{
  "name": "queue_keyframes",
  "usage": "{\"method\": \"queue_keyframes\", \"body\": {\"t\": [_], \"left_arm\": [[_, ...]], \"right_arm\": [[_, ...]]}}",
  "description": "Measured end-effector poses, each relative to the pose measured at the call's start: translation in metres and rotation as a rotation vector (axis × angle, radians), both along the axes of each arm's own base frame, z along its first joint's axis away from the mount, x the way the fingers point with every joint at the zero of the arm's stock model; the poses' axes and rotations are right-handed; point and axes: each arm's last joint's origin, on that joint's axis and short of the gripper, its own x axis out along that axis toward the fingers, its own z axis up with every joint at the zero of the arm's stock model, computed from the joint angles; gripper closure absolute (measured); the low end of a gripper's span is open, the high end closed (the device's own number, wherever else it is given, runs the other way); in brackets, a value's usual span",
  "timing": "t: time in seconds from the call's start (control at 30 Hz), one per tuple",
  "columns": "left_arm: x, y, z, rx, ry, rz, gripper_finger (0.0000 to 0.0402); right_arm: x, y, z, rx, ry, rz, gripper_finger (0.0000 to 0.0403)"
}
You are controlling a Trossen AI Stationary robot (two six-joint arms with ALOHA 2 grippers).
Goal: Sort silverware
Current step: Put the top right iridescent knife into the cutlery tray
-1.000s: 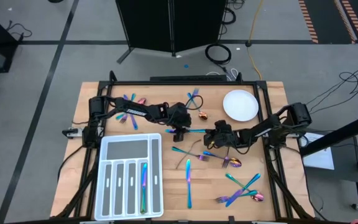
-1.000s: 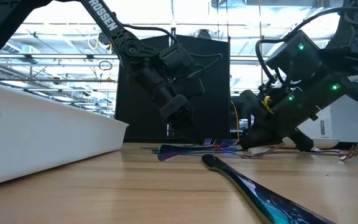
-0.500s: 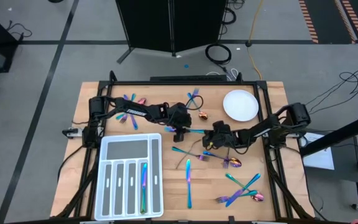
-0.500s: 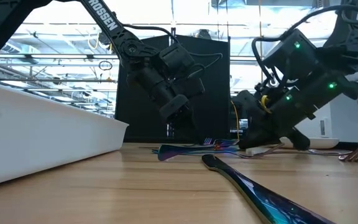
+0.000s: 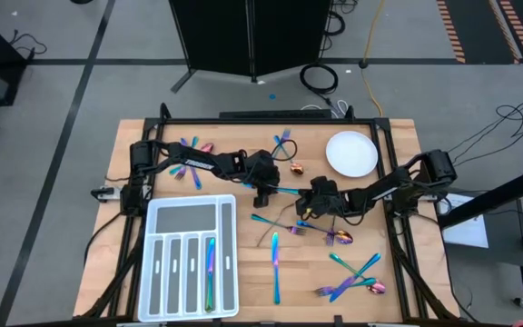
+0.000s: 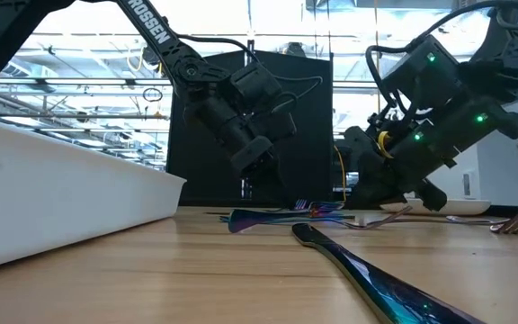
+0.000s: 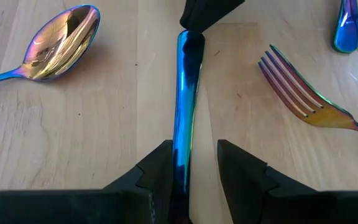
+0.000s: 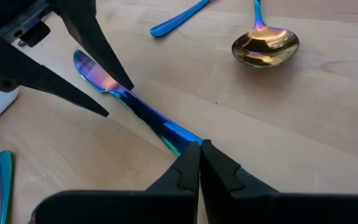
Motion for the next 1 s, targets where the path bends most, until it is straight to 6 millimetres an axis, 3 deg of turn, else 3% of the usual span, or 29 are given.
{"method": "queue_keyframes", "body": {"t": [1.0], "left_arm": [[-0.0003, -0.0001, -0.0001, -0.001, 0.004, 0.000, 0.0274]], "right_arm": [[-0.0096, -0.0011, -0.0079, 0.039, 0.106, -0.054, 0.0403]]}}
